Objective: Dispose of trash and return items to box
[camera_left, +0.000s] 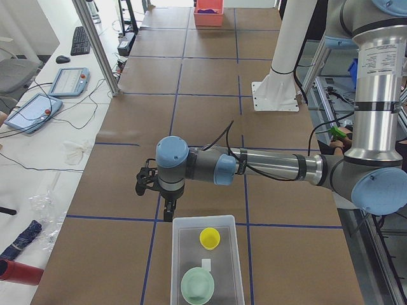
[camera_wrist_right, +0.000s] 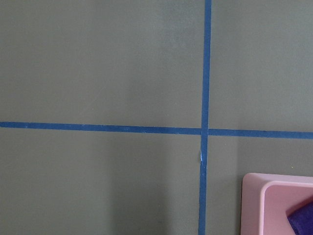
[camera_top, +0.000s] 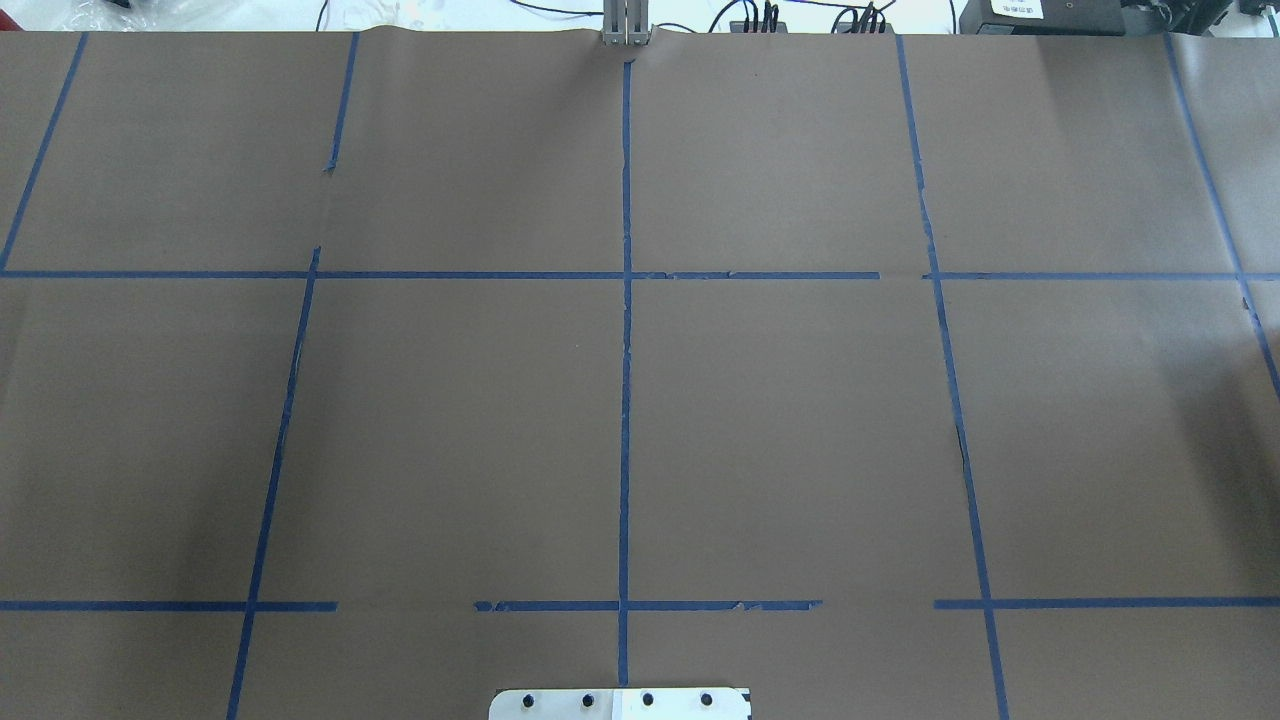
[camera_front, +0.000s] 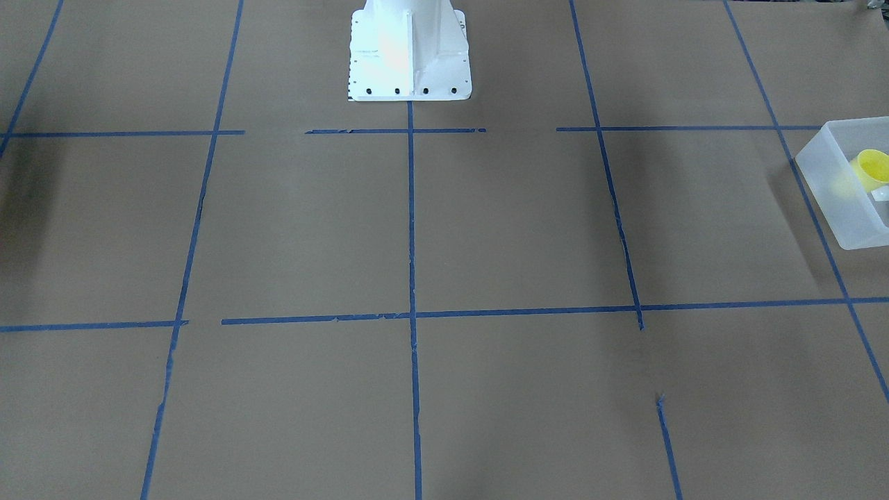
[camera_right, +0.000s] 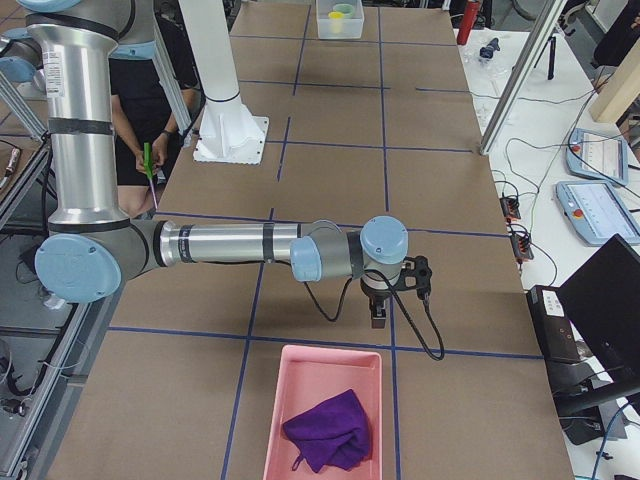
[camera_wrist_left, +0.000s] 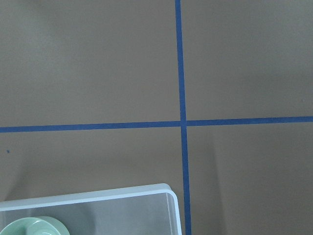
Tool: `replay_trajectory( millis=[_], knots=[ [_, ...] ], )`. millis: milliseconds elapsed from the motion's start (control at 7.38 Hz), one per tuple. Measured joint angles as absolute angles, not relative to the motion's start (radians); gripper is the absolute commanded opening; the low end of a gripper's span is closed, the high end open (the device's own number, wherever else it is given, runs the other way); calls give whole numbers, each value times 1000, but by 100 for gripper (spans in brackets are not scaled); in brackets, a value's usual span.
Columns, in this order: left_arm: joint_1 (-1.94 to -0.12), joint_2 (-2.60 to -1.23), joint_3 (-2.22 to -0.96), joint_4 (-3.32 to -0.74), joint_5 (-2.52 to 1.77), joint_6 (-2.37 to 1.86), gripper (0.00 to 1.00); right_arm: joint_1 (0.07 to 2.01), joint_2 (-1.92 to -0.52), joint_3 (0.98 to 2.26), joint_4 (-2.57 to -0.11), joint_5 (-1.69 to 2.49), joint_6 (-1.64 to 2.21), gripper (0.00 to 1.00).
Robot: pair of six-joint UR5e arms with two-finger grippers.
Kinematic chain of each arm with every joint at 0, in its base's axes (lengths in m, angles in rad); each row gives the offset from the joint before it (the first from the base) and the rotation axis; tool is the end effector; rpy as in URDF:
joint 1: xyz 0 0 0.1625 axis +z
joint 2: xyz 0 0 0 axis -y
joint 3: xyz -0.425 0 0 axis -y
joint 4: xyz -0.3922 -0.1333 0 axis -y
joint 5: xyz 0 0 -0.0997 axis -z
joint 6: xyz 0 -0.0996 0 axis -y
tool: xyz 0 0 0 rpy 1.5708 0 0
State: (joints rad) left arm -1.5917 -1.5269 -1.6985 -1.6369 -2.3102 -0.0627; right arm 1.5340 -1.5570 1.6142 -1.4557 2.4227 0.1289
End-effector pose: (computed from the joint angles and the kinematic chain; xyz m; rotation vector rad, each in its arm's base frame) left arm -0.0762 -0.4803 0.6121 0.1275 0.7407 -0.0242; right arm 0.0397 -0.5087 0.6126 0.0908 -0.8600 0.0129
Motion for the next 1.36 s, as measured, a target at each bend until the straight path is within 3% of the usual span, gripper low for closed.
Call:
replay_trajectory(
  millis=[1356],
  knots=[
    [-1591, -1530, -1710, -1602, -2315, -55, 100, 1534, -1555, 1611, -1457, 2425, 129, 100]
  ],
)
